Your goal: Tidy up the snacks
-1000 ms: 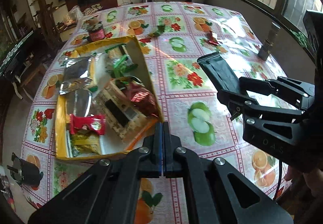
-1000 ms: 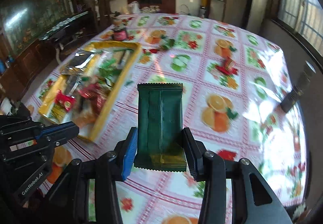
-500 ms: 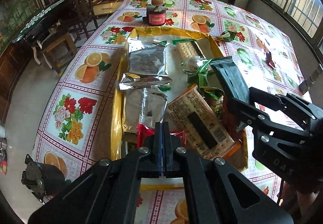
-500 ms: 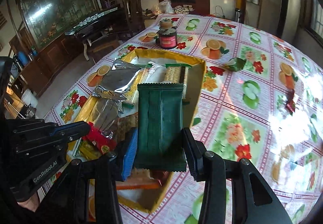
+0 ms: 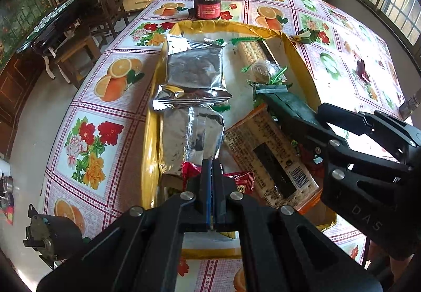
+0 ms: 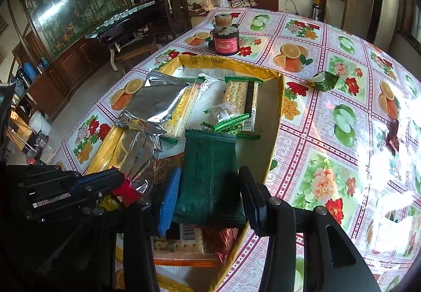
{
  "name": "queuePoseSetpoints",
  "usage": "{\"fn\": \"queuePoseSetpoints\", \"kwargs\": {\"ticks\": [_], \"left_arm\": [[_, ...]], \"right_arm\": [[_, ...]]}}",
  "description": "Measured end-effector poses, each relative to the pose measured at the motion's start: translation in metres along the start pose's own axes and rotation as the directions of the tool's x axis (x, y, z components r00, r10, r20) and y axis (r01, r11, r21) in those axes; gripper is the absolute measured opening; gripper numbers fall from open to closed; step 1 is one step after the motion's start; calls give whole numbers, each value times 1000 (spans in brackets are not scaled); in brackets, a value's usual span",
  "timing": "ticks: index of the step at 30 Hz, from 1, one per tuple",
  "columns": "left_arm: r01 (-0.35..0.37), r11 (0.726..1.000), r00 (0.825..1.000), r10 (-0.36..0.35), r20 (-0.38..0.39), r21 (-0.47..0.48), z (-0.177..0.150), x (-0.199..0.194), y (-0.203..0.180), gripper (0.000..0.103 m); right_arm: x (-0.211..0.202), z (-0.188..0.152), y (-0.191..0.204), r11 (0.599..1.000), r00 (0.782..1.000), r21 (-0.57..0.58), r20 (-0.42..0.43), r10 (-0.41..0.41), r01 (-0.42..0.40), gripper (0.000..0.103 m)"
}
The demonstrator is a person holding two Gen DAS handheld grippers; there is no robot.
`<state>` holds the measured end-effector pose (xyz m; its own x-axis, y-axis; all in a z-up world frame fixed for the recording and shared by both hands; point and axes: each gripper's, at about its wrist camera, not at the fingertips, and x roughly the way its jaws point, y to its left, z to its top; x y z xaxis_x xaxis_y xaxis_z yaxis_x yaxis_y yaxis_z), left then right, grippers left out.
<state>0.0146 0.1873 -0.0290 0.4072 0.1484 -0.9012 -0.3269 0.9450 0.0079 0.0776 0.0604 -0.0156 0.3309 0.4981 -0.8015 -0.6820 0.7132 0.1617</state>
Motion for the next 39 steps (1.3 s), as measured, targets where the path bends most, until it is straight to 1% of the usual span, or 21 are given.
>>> {"fn": "queuePoseSetpoints", "kwargs": {"ticks": [3, 5, 6, 7, 8, 9, 11, 13, 16, 20, 23, 30, 32, 34, 36, 39], "left_arm": [[0, 1000, 1000, 0, -9, 5, 1, 1, -2, 7], [-8, 1000, 1000, 8, -14, 12, 1, 1, -4, 18], [-12, 1000, 1000, 12, -16, 15, 0, 0, -4, 33], [-15, 1000, 1000, 16, -16, 17, 0, 0, -5, 53], [-14, 1000, 1000, 14, -10, 17, 0, -1, -4, 60], [-13, 1000, 1000, 13, 6, 16, -1, -4, -4, 64], [-21, 1000, 999, 21, 26, 16, -2, -8, -4, 65], [-14, 1000, 1000, 14, 23, 15, -2, -10, -4, 68], [-10, 1000, 1000, 10, 19, 12, -2, -11, -3, 71], [-11, 1000, 1000, 11, 14, -2, -2, -12, 0, 71], [-18, 1000, 1000, 18, 15, -9, -4, -15, 3, 72], [-11, 999, 1000, 11, 10, -34, -9, -21, 10, 74], [-10, 1000, 1000, 10, 28, -29, -12, -26, 9, 74], [-25, 999, 998, 26, 62, -22, -17, -32, 7, 75], [-32, 999, 994, 35, 105, -28, -24, -40, 7, 78], [-51, 998, 986, 58, 156, -46, -32, -50, 7, 80]], "right_arm": [[0, 1, 1, 1000, 1000, 1, -6, 0, 0, 48], [0, 1, 1, 1000, 1000, 2, -10, 2, -2, 48], [0, 1, 1, 1000, 1000, 2, -11, 2, -2, 48], [0, 1, 1, 1000, 1000, 3, -13, 3, -3, 49], [0, 1, 1, 1000, 1000, 5, -14, 4, -4, 49], [-2, 1, 1, 1000, 1000, 13, -12, 10, -10, 50], [-4, 1, 1, 1000, 1000, 17, -10, 19, -18, 52], [-6, 2, 2, 1000, 1000, 15, -9, 14, -14, 54], [-9, 3, 4, 1000, 1000, 16, -12, 11, -11, 60], [-16, 4, 5, 999, 1000, 33, -7, 29, -28, 61], [-25, 5, 5, 998, 999, 50, 12, 38, -38, 61], [-57, -3, 2, 995, 995, 88, 92, 48, -56, 66], [-67, -13, 0, 993, 993, 104, 114, 44, -56, 67], [-74, -24, -1, 993, 991, 113, 130, 32, -47, 68], [-80, -37, -2, 992, 990, 122, 138, 9, -26, 68], [-91, -58, -1, 990, 986, 136, 167, 4, -27, 68]]}}
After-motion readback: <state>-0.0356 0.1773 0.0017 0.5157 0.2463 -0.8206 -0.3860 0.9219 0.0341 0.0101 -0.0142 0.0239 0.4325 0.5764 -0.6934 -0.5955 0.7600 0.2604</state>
